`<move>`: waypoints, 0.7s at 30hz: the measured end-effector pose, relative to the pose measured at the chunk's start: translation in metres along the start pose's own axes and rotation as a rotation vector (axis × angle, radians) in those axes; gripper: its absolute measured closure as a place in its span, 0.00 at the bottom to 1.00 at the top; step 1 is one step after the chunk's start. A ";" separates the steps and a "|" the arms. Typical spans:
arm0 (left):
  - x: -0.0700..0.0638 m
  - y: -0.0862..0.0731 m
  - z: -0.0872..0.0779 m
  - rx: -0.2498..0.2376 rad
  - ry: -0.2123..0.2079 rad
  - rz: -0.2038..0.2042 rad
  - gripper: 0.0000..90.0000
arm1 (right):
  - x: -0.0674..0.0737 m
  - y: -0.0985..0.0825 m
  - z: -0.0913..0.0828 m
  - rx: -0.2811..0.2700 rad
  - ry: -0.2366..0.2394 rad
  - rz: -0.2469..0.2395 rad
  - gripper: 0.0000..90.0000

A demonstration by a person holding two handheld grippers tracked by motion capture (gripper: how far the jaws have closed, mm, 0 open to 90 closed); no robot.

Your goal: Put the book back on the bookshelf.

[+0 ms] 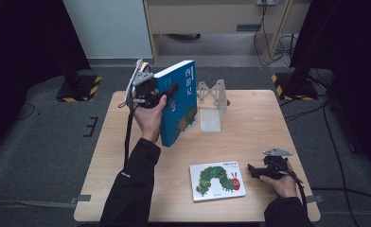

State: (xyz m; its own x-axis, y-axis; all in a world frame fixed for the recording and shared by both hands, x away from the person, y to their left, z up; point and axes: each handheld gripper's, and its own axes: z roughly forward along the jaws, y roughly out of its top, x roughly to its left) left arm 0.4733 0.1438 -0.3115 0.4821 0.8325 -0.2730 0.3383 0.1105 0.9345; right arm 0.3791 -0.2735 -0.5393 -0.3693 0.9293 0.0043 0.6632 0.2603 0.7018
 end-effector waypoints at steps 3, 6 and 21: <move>0.003 0.003 0.010 -0.004 0.015 -0.003 0.67 | 0.000 0.000 0.000 0.000 0.001 -0.002 0.00; 0.008 0.005 0.019 -0.001 0.028 -0.016 0.67 | 0.000 0.000 0.000 0.000 0.001 0.000 0.00; 0.030 -0.011 0.062 0.031 0.134 -0.018 0.67 | 0.000 0.000 0.000 -0.001 -0.002 -0.006 0.01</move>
State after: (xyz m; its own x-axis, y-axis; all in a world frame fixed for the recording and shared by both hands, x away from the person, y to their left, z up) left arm 0.5341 0.1336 -0.3441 0.3641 0.8958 -0.2550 0.3716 0.1114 0.9217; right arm 0.3793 -0.2735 -0.5393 -0.3717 0.9284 -0.0012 0.6603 0.2653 0.7026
